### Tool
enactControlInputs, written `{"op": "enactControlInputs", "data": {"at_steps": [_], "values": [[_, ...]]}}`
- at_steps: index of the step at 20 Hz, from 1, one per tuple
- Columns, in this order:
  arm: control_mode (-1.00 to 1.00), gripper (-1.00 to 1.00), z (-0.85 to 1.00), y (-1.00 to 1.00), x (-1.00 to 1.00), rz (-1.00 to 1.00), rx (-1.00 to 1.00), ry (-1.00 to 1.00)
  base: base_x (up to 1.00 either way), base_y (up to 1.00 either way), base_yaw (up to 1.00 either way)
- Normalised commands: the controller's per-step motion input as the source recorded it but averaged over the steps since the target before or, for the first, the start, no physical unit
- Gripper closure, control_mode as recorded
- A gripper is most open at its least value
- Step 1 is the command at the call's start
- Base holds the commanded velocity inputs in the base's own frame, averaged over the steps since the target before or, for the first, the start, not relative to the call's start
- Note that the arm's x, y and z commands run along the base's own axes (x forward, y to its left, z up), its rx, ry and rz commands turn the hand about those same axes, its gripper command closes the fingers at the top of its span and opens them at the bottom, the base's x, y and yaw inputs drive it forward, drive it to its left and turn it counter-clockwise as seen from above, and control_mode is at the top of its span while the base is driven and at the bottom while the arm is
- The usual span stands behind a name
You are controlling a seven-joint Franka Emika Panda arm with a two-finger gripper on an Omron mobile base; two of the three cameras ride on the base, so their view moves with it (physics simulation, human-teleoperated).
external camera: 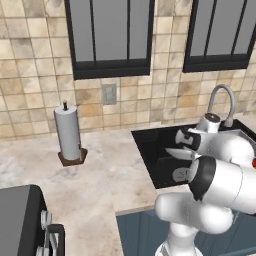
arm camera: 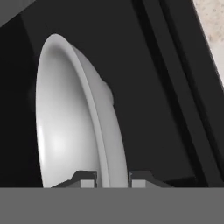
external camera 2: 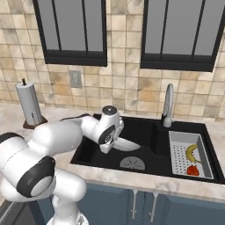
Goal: Dump the tomato and banana from the bowl so the bowl can be washed. Place the bowl in the sink after clearing the leftovers.
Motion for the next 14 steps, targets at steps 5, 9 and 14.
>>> {"op": "enactControlInputs", "data": {"at_steps": [5,9,14], "values": [[-1.0,1.0,-0.14,0.0,0.41,-0.1,0.0,0.23,0.0,0.0,0.0],[-1.0,1.0,-0.27,-0.06,0.02,-0.09,0.0,0.14,0.0,0.0,0.0],[-1.0,1.0,-0.43,-0.11,0.04,-0.11,0.0,0.1,0.0,0.0,0.0]]}}
